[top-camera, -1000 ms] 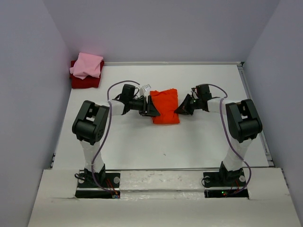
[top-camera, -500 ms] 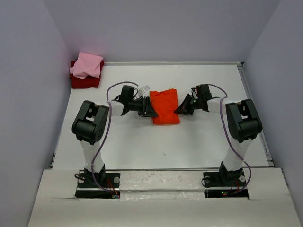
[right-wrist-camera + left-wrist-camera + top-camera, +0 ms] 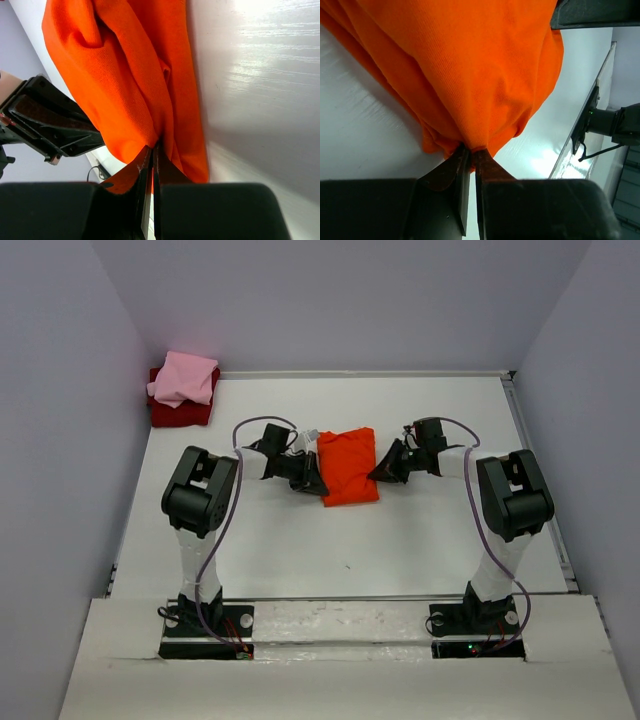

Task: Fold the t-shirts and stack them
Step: Smooth out wrinkles on the folded tshirt

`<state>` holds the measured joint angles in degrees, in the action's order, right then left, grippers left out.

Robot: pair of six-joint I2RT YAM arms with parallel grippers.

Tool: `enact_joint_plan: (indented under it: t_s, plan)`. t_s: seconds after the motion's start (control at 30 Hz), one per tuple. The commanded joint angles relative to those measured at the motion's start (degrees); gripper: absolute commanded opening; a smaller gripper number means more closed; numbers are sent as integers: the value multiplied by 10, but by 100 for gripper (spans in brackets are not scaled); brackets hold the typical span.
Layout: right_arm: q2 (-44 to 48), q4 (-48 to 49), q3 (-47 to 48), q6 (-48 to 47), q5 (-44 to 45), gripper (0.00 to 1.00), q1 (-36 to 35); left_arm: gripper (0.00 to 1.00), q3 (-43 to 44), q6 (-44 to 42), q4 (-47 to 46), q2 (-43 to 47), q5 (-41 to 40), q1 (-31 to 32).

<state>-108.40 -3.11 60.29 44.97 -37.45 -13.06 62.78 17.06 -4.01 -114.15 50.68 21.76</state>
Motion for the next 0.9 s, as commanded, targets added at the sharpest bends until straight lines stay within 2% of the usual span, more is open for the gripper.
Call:
enact_joint_plan:
  t_s: [0.0,0.03,0.3,0.57,0.87]
  plan:
    - [8,-2,22,-13,-6,6,4,12,28,-40,39,-7,-30,2]
    - [8,-5,23,-15,-5,6,4,0,30,-41,39,-6,-34,2]
    - [4,-13,29,-21,-2,7,4,0,30,-36,52,9,-52,-10]
    - [8,-23,24,-34,-1,6,21,0,-3,-41,44,25,-39,-77]
    - [9,-34,21,-46,-3,6,38,0,1,-51,54,24,-35,-96]
